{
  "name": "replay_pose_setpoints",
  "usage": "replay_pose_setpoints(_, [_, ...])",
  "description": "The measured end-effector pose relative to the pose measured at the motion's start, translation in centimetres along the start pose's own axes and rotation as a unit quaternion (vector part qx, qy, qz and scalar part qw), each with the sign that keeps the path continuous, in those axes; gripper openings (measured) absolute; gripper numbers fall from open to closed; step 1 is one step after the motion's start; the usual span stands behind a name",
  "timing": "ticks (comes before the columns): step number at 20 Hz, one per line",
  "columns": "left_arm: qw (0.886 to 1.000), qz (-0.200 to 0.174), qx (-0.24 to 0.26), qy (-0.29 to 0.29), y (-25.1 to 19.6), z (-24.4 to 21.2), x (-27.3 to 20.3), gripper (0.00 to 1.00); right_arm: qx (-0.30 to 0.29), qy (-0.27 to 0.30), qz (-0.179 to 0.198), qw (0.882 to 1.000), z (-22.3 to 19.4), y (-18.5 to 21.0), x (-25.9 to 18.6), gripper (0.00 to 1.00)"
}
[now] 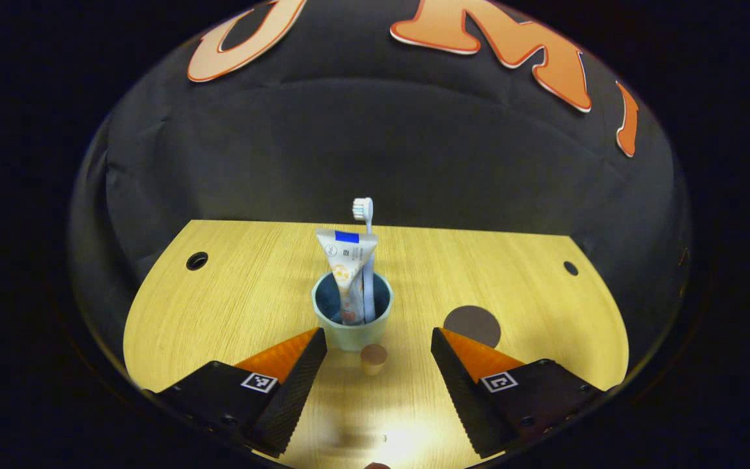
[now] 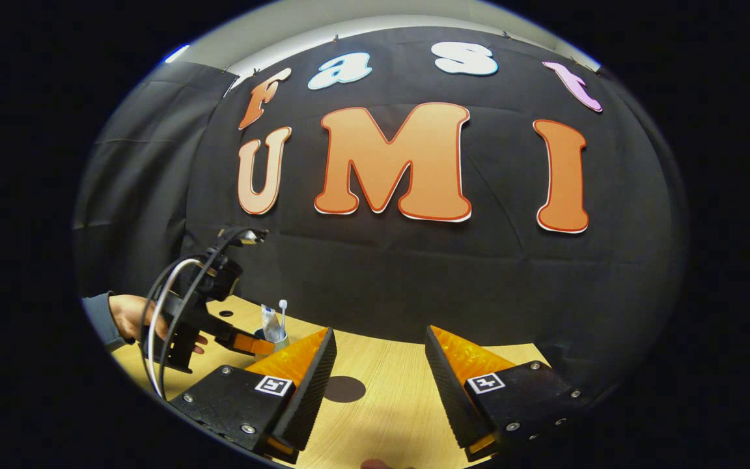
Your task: Put the toothbrush and toothpaste on the desktop into the cup, then pick up the cup and place it on the coaster on the desktop.
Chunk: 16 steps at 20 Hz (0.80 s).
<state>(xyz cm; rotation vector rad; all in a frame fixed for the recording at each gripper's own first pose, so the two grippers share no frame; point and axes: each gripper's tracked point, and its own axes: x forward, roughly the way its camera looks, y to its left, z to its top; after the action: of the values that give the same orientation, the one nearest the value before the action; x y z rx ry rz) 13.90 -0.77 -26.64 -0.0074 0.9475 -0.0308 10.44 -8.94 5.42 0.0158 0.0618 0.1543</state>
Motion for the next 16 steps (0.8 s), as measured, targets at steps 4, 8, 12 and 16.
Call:
replay_pose_setpoints(4, [0.997,0.003,-0.044,0.057,0.9,-1.1,2.2,0.97,-0.009,0.007,0.014,1.0,-0.7,0.4,-0.9,0.83])
replay_pose_setpoints(8, [0.993,0.017,-0.067,0.099,2.8,-1.7,2.9,0.76,-0.005,0.017,0.022,1.0,-1.9,0.7,-1.0,0.83])
replay_pose_setpoints(12, [0.991,0.03,-0.064,0.113,3.1,-2.8,5.5,0.59,0.002,0.031,0.026,0.999,-3.3,0.8,-0.9,0.83])
replay_pose_setpoints(16, [0.992,0.048,-0.053,0.109,3.8,-3.5,5.8,0.3,0.011,0.031,0.034,0.999,-3.9,1.2,-1.0,0.83])
